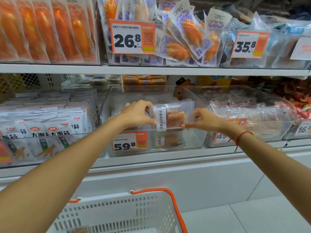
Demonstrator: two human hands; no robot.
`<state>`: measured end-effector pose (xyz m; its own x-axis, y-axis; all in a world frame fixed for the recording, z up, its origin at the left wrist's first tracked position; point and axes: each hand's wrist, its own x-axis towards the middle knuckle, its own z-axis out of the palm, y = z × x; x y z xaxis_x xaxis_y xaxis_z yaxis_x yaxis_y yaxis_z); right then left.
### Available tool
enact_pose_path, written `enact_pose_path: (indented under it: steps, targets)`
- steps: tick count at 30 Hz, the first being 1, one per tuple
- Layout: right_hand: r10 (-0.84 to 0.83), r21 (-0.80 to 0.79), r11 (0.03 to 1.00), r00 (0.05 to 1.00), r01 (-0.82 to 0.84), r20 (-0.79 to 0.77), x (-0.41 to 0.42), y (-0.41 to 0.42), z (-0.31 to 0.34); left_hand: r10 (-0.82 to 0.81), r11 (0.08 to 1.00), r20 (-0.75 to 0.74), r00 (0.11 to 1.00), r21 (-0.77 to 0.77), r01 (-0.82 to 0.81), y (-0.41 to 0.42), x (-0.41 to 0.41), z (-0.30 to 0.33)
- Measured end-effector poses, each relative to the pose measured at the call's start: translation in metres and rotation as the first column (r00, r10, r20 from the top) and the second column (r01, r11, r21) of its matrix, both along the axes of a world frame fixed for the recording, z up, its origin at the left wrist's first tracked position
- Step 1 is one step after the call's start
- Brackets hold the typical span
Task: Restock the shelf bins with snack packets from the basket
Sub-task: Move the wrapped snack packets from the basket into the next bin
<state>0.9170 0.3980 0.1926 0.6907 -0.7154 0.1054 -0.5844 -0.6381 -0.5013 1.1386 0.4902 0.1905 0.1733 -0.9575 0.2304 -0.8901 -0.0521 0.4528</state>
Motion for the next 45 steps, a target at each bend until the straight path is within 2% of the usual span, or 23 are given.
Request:
enact_pose_path:
  steps: [3,6,8,10,13,16,19,22,26,30,36,38,42,45]
  targets:
    - [0.009,0.006,1.000,0.996,-0.008,-0.086,0.002,-0.002,-0.004,-0.024,0.997,0.120,0.993,0.079,0.014,0.004,-0.002,0.004]
    - [-0.019,-0.045,0.999,0.977,0.009,-0.214,0.004,-0.007,-0.001,-0.071,0.995,0.213,0.974,0.077,0.056,0.006,-0.003,0.006]
    - [-0.042,-0.118,0.993,0.995,0.032,-0.085,0.005,-0.009,0.008,-0.078,0.996,0.243,0.967,0.050,0.067,0.007,-0.005,0.009]
    - [0.038,-0.175,0.984,0.998,-0.029,0.047,0.007,-0.005,0.017,-0.083,0.996,0.275,0.958,0.051,0.071,0.007,-0.007,0.011]
    - [0.108,-0.352,0.924,0.985,-0.149,-0.133,0.015,0.001,0.020,-0.096,0.992,0.331,0.939,0.113,0.061,0.005,-0.010,0.015]
    - [0.068,-0.444,0.885,0.983,-0.138,-0.169,0.014,0.001,0.024,-0.128,0.978,0.357,0.925,0.200,0.059,0.002,-0.012,0.024]
    - [0.062,-0.409,0.900,0.973,-0.152,-0.224,0.011,-0.001,0.031,-0.173,0.943,0.380,0.909,0.331,0.040,-0.001,-0.015,0.032]
    - [0.096,-0.280,0.945,0.962,-0.168,-0.255,0.014,0.002,0.039,-0.204,0.913,0.399,0.894,0.407,0.027,-0.004,-0.015,0.034]
    - [0.133,-0.211,0.954,0.932,-0.213,-0.336,0.022,0.000,0.044,-0.192,0.927,0.360,0.913,0.372,0.048,-0.007,-0.018,0.032]
    - [0.141,-0.161,0.966,0.935,-0.202,-0.326,0.028,-0.006,0.039,-0.116,0.954,0.337,0.934,0.298,0.012,-0.013,-0.018,0.025]
    - [0.110,0.070,0.993,0.952,-0.094,-0.285,0.031,-0.029,0.025,-0.079,0.951,0.304,0.949,0.308,-0.020,-0.023,-0.019,0.016]
    - [0.097,0.058,0.995,0.953,-0.084,-0.286,0.034,-0.030,0.020,-0.076,0.949,0.319,0.945,0.315,-0.030,-0.025,-0.021,0.015]
    - [0.077,-0.119,0.985,0.939,-0.123,-0.335,0.037,-0.019,0.023,-0.103,0.938,0.354,0.930,0.345,-0.027,-0.025,-0.021,0.016]
    - [0.067,-0.208,0.969,0.951,-0.134,-0.303,0.029,-0.012,0.026,-0.109,0.944,0.343,0.933,0.329,-0.011,-0.016,-0.020,0.021]
